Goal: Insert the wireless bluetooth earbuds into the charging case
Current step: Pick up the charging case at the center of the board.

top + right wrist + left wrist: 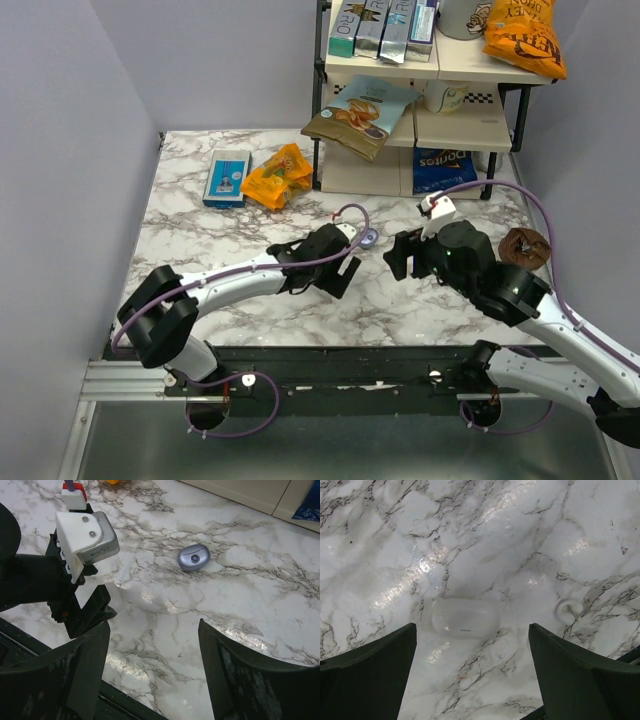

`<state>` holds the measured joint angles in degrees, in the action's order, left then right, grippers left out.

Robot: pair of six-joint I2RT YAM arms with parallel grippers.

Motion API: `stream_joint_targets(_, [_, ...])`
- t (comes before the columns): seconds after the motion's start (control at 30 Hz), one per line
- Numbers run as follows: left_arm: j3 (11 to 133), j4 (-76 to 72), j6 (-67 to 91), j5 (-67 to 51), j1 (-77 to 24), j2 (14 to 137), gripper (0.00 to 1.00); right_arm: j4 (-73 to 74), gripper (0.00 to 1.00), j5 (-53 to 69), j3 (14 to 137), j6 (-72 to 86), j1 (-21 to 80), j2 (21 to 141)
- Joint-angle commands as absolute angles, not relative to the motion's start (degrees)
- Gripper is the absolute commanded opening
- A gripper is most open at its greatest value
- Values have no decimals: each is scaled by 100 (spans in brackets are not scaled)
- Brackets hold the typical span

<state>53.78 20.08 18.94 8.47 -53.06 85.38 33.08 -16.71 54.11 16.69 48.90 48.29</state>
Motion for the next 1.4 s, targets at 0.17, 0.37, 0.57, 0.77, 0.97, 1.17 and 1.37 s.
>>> stream_joint_targets(0.17, [5652, 2620, 1169, 229, -5116, 9105, 99, 3445, 79, -1732, 5177, 1644, 4904, 4764])
stream_joint_targets(0.37, [5467, 2365, 1248, 114, -4896, 9167, 99, 3384, 79, -1661, 5133, 1661, 4904, 4772])
stream_joint_targets(0.57, [5537, 2198, 1353, 26, -4896, 9465, 99, 3331, 79, -1644, 5080, 1670, 4913, 4799])
stream_joint_targets(0.77, [5397, 1969, 1529, 0, -4896, 9483, 99, 3340, 79, -1696, 5054, 1644, 4904, 4781])
stream_joint_targets(0.97, [5370, 1916, 1529, 0, -4896, 9554, 95, 3305, 79, -1687, 5001, 1652, 4913, 4808])
stream_joint_targets(1.17, [5326, 1863, 1591, 9, -4896, 9606, 89, 3305, 79, -1714, 4957, 1643, 4904, 4772])
stream_joint_targets(1.37, [5326, 1995, 1538, 17, -4904, 9580, 92, 3296, 79, -1723, 4931, 1643, 4904, 4755])
